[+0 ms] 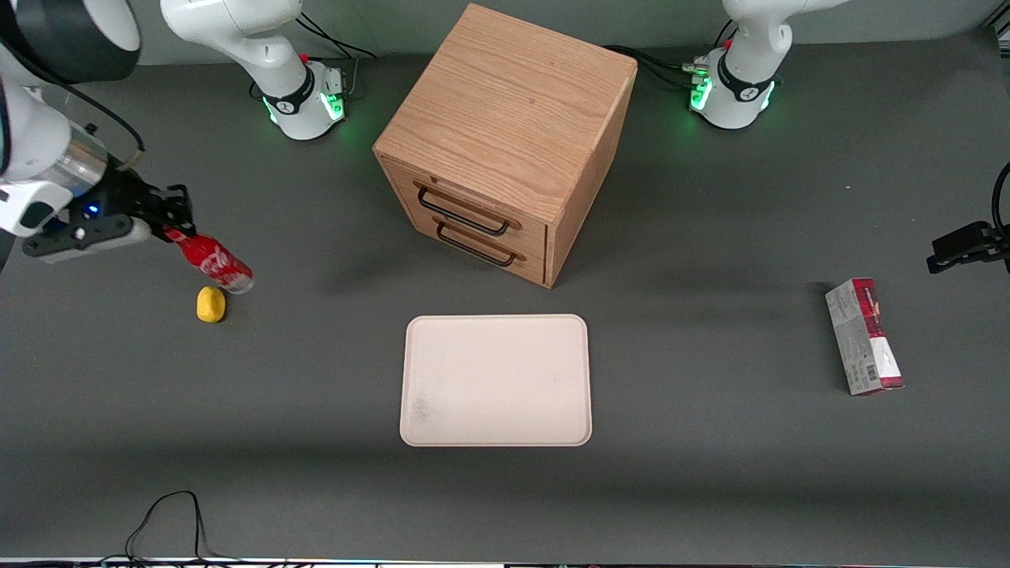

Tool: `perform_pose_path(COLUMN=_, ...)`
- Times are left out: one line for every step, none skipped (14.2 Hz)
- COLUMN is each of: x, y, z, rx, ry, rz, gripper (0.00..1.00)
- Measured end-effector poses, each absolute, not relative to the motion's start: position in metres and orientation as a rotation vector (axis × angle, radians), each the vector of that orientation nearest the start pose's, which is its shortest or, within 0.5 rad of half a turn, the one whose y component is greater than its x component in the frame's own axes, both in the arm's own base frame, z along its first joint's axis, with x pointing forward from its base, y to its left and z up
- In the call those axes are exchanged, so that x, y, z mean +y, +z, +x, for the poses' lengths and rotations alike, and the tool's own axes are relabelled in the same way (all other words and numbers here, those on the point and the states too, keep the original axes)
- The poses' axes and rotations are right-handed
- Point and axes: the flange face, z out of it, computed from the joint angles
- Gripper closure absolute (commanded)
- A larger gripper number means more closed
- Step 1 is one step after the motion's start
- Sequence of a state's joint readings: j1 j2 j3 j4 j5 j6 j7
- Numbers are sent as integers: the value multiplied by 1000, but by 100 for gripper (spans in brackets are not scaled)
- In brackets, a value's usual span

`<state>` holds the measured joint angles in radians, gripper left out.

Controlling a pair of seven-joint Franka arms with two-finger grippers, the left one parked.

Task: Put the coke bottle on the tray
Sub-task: 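Lift the bottle and carry it onto the white tray's edge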

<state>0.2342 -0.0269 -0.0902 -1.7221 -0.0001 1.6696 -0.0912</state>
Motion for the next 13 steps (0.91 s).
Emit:
perform_pose_path(x=108, y=587, z=561, rx=-398, ry=35, rz=-3110, gripper=100)
perform_pose_path(x=132, y=596, z=576, rx=-416, ry=34, rz=-3102, gripper=100)
perform_pose_path(x=151, y=601, z=590, rx=-431, ry=30, rz=-3092, gripper=100)
perform_pose_path(x=167, y=602, z=605, rx=-456, ry=19, rz=-3076, gripper=100)
perform_pose_path(x=182, y=599, z=618, rx=-489, ry=11, rz=-3054, gripper=100)
perform_pose_path(x=197, y=589, z=631, rx=-519, ry=12, rz=-3031, gripper=100)
perform_pose_path(x=211, y=575, z=642, rx=-543, ry=21, rz=-3008, gripper=100)
perform_pose_path(x=223, y=558, z=653, rx=-562, ry=23, rz=-2987, gripper=100)
perform_pose_path(x=233, y=540, z=664, rx=-576, ry=8, rz=-2969, gripper=100)
perform_pose_path(x=244, y=520, z=675, rx=-592, ry=-17, rz=-2962, gripper=100)
perform_pose_path(x=255, y=499, z=684, rx=-614, ry=-41, rz=-2966, gripper=100)
perform_pose_path(x=268, y=477, z=691, rx=-627, ry=-64, rz=-2977, gripper=100)
perform_pose_path(x=282, y=453, z=696, rx=-633, ry=-81, rz=-2990, gripper=100)
